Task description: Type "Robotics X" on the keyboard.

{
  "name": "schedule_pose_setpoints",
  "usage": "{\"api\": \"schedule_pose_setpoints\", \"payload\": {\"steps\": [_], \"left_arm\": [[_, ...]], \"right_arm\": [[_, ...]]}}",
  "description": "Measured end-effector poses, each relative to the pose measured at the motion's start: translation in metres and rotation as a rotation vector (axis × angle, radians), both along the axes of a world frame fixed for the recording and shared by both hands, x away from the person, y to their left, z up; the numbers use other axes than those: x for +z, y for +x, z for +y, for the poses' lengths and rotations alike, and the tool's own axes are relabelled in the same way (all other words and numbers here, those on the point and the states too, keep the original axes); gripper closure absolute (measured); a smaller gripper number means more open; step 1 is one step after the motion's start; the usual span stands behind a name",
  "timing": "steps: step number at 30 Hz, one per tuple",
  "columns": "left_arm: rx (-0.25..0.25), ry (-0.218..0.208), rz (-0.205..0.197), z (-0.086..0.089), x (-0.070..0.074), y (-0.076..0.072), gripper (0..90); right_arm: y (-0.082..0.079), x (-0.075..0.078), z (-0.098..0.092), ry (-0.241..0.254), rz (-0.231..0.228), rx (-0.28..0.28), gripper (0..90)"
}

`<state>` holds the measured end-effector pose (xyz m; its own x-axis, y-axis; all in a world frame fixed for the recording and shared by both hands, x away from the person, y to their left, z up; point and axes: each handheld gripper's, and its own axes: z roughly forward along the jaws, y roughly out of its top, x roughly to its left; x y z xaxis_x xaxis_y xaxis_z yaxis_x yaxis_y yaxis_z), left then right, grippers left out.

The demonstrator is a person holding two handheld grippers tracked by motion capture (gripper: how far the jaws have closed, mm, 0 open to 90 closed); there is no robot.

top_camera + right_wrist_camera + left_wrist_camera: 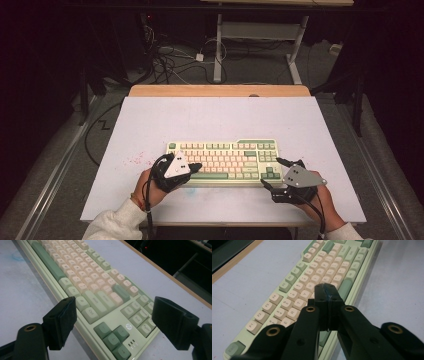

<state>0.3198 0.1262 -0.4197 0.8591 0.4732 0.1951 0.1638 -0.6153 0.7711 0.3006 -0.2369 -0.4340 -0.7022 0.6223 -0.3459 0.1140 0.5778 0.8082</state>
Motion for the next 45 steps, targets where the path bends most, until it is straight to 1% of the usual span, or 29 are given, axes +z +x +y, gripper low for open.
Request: {"api": "schedule_pose_setpoints", "payload": {"steps": [7, 11, 31, 45], "left_arm": [[-0.017, 0.010, 0.003, -0.005, -0.003, -0.002, 87.5], [-0.026, 0.024, 0.006, -0.007, -0.005, -0.002, 87.4], [-0.054, 0.060, 0.020, -0.015, -0.012, -0.003, 87.4], [-0.057, 0.079, 0.030, -0.017, -0.017, -0.002, 87.4]], "right_arm": [[0.000, 0.000, 0.000, -0.001, 0.001, 0.002, 20.7], [0.000, 0.000, 0.000, 0.001, -0.001, -0.001, 20.6], [0.000, -0.001, 0.001, -0.008, -0.002, 0.004, 20.5], [0.000, -0.001, 0.002, -0.009, 0.001, 0.006, 20.5]]}}
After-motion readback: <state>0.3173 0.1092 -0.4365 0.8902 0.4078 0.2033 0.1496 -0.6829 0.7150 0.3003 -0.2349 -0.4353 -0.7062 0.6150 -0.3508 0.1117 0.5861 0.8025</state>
